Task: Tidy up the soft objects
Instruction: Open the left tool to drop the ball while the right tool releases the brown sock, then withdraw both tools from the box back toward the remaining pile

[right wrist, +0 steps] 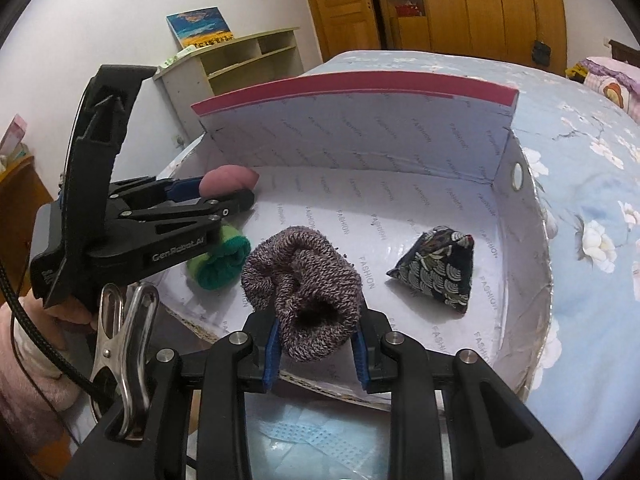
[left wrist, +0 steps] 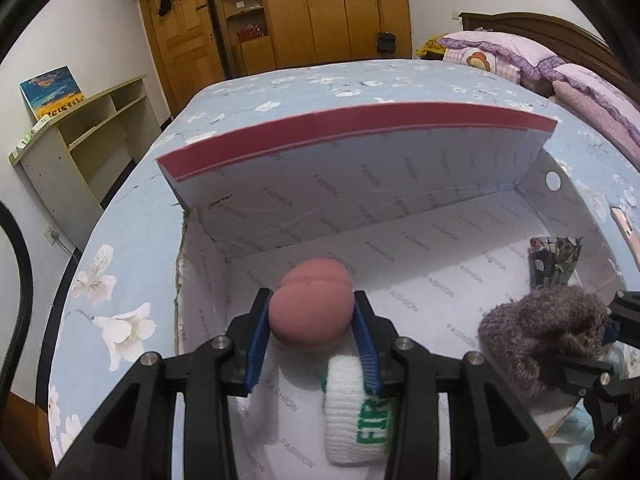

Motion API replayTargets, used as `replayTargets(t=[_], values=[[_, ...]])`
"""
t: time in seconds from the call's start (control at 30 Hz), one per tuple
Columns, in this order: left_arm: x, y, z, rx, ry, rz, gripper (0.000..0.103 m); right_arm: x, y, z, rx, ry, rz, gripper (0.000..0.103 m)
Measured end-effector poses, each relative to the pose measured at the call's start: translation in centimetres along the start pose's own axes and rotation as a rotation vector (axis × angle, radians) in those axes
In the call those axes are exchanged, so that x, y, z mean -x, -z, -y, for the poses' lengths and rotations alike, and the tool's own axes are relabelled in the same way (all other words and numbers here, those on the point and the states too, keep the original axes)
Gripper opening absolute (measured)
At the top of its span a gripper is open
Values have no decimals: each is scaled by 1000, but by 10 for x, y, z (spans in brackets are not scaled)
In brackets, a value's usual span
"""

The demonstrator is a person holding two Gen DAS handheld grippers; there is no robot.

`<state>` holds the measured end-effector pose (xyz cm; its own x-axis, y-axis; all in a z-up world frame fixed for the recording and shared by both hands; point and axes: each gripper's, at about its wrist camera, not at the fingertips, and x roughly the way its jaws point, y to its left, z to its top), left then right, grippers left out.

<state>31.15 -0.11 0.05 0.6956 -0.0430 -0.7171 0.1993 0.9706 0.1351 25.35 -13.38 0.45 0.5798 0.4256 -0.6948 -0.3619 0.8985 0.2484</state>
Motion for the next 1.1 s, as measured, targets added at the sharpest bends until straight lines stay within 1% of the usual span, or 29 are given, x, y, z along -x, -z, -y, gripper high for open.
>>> replayTargets(t=[0.13,0.2,0.3,0.37,0.43,0.6,0.73,0.87,1.1], values=[[2,-2,3,14,6,-30,50,6,1,3,-1,34,18,37],[5,-3,4,23,25,-37,55,9,1,5,-7,42,24,41],[12,-4,5,39,56,-40,58,17,1,8,-12,56,43,44],[20,-5,6,33,56,-29,59,20,1,8,-11,59,49,47],[26,-5,7,28,45,-21,60,22,0,7,-7,66,56,49],[40,-1,7,30,59,-12,60,28,1,6,0,77,82,50],[48,2,5,52,61,-10,60,34,2,4,0,86,105,52],[61,10,3,78,70,-2,60,45,6,4,-1,89,118,58],[89,21,6,90,82,11,60,65,16,-1,-1,99,151,58]])
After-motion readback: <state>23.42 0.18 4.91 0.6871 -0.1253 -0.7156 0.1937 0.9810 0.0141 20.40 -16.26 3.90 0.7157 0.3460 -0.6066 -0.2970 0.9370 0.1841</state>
